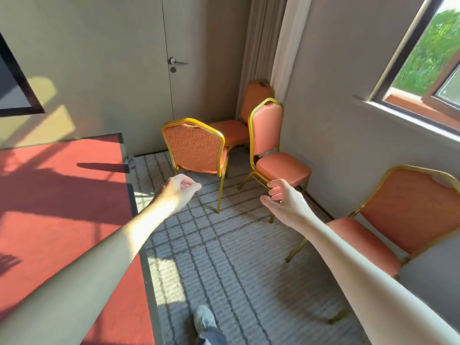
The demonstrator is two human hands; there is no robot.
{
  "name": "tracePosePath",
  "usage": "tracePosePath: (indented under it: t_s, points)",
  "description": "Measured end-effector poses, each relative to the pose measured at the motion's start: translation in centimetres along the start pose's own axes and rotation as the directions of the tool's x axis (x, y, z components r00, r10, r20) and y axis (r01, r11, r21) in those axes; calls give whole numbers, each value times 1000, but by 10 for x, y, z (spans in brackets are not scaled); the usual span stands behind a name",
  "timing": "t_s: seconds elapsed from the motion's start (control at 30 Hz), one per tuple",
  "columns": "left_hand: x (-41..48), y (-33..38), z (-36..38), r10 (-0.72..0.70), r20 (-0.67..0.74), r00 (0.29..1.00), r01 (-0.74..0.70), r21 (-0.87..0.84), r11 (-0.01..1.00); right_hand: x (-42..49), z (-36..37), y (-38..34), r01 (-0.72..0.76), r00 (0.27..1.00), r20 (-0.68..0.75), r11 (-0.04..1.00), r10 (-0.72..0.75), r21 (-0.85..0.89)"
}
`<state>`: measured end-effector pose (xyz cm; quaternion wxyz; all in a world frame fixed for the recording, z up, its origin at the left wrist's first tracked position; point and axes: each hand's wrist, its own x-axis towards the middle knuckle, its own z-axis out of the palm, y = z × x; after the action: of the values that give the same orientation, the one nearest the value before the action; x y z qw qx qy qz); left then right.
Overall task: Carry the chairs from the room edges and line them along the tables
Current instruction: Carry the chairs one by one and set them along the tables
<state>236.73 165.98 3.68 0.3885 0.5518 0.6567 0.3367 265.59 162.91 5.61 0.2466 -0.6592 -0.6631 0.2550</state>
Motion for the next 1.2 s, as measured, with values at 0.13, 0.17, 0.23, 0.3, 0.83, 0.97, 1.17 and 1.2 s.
tracePosePath:
  t_s: [0.13, 0.17, 0.23, 0.3, 0.83, 0.97, 1.17, 1.2]
  points:
    - [115, 9, 11, 1, -13, 1000, -2, -69, 998, 124, 5, 5, 31, 999, 26, 999, -30, -37]
    - [139, 13, 9, -7, -22, 1000, 6, -64, 998, 151, 5, 3, 32, 999, 39, 998, -30, -54]
    - [191, 25, 4, 1, -57, 998, -6, -85, 996, 210, 5, -4, 35, 999, 40, 996, -32, -78]
    - [229, 33, -3, -5, -66, 998, -3, -107, 994, 256, 6, -11, 49, 999, 22, 996, -48, -68]
    - [554, -9, -61, -8, -157, 988, 25, 107, 994, 618, 161, -38, 155, 983, 130, 972, -133, -177]
    - [644, -14, -66, -38, -127, 991, 59, 169, 984, 716, 198, -52, 105, 968, 239, 986, -71, -129]
    - [744, -47, -62, -177, 68, 982, 142, 354, 924, 788, 241, -67, 148, 910, 411, 968, -52, -204]
    - [756, -63, -58, -237, 74, 969, 193, 375, 907, 794, 247, -67, 141, 902, 431, 966, -35, -216]
